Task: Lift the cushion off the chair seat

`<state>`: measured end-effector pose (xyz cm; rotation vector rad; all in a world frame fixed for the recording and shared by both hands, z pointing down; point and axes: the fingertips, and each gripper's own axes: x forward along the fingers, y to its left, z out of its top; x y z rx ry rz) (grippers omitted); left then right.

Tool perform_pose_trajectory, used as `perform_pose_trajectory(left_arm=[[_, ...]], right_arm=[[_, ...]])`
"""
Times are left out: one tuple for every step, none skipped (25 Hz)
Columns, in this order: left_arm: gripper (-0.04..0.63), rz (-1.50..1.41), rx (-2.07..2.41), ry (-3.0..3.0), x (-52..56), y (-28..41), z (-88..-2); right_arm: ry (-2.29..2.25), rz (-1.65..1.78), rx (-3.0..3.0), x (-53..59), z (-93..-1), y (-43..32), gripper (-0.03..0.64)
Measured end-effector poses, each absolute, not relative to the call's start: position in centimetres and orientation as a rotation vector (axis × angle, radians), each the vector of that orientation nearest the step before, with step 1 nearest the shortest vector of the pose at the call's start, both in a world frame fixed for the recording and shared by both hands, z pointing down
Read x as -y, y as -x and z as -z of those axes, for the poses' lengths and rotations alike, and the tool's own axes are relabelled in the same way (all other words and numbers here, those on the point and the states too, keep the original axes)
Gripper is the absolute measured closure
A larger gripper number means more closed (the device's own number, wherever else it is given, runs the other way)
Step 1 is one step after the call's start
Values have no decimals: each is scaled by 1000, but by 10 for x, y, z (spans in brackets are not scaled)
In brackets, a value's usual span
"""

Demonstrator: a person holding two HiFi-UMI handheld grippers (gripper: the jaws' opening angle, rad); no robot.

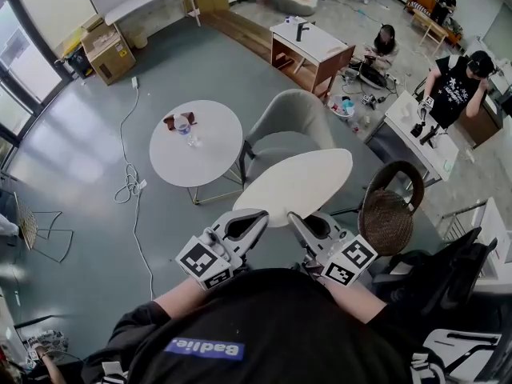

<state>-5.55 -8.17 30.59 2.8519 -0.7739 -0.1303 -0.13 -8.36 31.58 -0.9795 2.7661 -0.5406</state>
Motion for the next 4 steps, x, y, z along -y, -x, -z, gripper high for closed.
perform_pose_trajectory(left_arm=[[580, 131, 774, -2851, 81, 55, -306], [580, 131, 774, -2850, 81, 55, -306], [580, 131, 774, -2849, 81, 55, -306], [580, 131, 774, -2848, 80, 54, -306]], right_arm=[[980, 542, -2767, 83, -316, 1, 572], [980, 543, -2767, 83, -316, 1, 573], [980, 544, -2767, 83, -316, 0, 572], [980, 545, -2767, 83, -316, 0, 572]])
